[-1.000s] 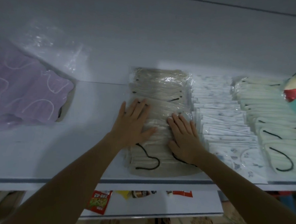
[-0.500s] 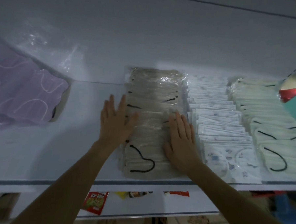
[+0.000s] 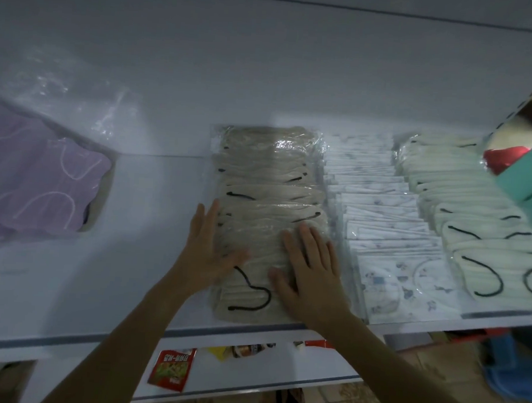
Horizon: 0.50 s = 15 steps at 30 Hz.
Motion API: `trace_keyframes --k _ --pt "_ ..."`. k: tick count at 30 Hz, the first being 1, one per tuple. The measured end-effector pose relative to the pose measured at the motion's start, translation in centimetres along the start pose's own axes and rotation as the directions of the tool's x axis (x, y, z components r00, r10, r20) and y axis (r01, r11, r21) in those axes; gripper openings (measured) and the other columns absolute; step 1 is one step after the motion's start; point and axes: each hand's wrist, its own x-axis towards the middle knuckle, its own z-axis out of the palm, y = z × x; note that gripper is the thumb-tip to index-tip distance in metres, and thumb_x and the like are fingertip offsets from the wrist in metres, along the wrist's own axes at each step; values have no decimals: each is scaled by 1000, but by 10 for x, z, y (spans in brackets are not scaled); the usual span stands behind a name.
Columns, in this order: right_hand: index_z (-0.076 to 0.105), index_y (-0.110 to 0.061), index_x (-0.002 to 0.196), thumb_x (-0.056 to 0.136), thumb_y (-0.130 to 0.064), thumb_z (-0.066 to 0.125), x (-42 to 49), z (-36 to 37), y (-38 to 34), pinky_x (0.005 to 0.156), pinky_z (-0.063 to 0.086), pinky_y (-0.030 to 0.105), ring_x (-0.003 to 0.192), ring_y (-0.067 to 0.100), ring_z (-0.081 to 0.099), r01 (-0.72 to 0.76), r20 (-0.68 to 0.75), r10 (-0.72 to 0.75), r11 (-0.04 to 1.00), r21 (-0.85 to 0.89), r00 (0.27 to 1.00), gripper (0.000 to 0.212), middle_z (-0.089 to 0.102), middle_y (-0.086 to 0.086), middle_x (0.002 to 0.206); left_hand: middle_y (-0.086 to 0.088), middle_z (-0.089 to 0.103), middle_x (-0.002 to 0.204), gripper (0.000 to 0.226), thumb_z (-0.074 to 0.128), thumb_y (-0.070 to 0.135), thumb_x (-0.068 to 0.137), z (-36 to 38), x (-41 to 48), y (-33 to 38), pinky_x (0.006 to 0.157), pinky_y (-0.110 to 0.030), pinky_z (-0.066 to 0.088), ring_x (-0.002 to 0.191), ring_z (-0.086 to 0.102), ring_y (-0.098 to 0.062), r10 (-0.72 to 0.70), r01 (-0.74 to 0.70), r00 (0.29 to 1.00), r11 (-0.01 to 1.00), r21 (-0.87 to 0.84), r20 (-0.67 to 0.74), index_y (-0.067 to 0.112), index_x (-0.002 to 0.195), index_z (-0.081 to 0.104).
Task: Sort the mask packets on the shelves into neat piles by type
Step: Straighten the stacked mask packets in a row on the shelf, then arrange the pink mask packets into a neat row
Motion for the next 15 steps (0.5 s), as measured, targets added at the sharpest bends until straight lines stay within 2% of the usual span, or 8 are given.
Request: trace_keyframes --k 2,3,6,8,10,12,14,15 --pt "32 -16 140 95 -57 13 1 1 -2 112 11 44 136 35 30 -6 -9 5 1000 -28 1000 64 38 20 145 1 -20 155 110 70 45 70 5 -3 -1 118 -41 11 144 -8 -14 44 -46 998 997 65 37 30 147 -7" --pt "34 -15 139 95 -57 13 1 1 -2 113 11 45 135 35 30 -12 -14 12 999 -33 1000 64 38 20 144 1 -20 155 107 70 42 73 5 -3 -1 118 -37 10 144 -5 -14 45 -46 999 997 60 15 29 147 -6" --pt "43 -15 136 89 -59 28 4 -2 -2 113 9 46 134 31 23 -41 -40 40 998 -45 998 66 39 20 144 3 -23 154 98 66 36 82 2 -2 3 113 -31 10 143 -5 -11 -10 11 999 1000 10 -41 28 148 -6" --pt "46 -15 135 82 -60 34 7 -6 -2 111 2 42 135 30 20 -51 -30 49 997 -59 998 71 37 19 145 2 -24 154 97 64 40 83 -1 -2 4 114 -33 9 143 -9 -14 -11 11 1000 998 67 2 29 147 -8" --pt "37 -17 142 79 -63 26 11 -13 -4 112 -9 37 141 28 11 -51 -5 51 998 -31 999 79 23 17 153 3 -26 153 96 62 43 83 -6 -4 6 115 -35 8 143 -11 -14 -15 14 1000 997 80 12 29 147 -8" --pt "18 -23 149 72 -65 10 19 -22 -10 110 -19 35 145 25 -7 -52 37 51 999 16 998 88 0 9 158 5 -26 153 92 59 43 84 -17 -4 7 115 -35 8 142 -12 -11 -16 18 999 997 71 -29 29 148 -6" --pt "9 -27 149 69 -65 3 32 -33 -22 111 -19 35 144 23 -14 -39 79 34 998 51 996 89 -10 4 157 1 -21 155 84 54 43 88 -32 -5 3 115 -34 7 144 -10 -14 24 -8 994 987 160 -102 26 149 -2" --pt "8 -28 149 73 -64 7 42 -38 -32 112 -17 36 144 23 -14 -19 95 13 998 65 995 85 -11 4 157 -3 -16 156 80 52 42 90 -41 -6 0 115 -33 8 144 -6 -17 49 -16 989 974 225 -140 23 149 3"
